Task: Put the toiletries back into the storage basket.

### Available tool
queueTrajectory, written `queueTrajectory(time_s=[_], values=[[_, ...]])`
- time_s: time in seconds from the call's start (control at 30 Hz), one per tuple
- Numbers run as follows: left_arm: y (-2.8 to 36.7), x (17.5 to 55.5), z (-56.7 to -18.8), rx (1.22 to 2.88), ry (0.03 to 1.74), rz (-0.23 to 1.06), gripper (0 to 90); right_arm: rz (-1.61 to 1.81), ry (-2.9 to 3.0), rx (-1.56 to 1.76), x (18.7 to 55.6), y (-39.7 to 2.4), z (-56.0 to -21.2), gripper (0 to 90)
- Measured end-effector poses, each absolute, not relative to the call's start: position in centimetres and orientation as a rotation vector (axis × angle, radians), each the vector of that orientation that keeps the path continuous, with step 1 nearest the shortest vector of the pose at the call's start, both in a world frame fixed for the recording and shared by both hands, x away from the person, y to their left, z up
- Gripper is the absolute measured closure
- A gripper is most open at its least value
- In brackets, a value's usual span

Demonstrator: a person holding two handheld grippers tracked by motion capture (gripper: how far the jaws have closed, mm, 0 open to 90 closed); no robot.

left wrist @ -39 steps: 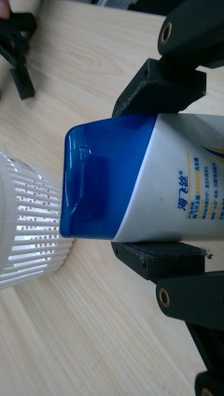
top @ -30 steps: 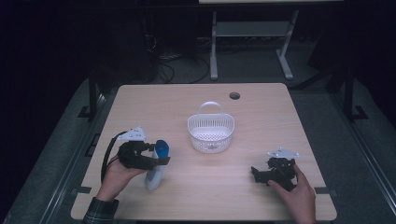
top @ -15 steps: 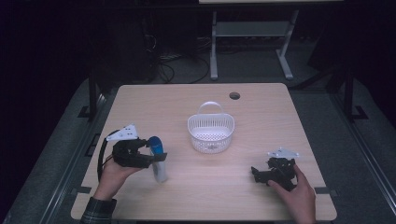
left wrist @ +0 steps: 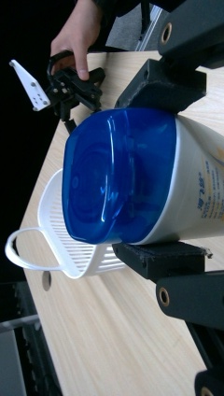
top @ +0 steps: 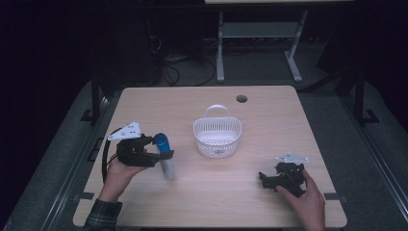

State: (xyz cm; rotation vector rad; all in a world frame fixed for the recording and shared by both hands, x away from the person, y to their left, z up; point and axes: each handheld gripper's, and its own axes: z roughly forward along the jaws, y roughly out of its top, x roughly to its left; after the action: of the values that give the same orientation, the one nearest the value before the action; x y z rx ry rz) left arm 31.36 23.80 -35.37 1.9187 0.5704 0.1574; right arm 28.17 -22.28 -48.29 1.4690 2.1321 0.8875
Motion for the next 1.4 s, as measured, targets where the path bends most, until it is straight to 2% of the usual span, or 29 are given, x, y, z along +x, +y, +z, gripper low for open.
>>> queueTrajectory(time_s=[1.4], values=[[17.9,36.7,-30.2,1.867,0.448,0.199,35.8,0.888,2.131,1.47,28.2,-22.3,-48.3,0.0]])
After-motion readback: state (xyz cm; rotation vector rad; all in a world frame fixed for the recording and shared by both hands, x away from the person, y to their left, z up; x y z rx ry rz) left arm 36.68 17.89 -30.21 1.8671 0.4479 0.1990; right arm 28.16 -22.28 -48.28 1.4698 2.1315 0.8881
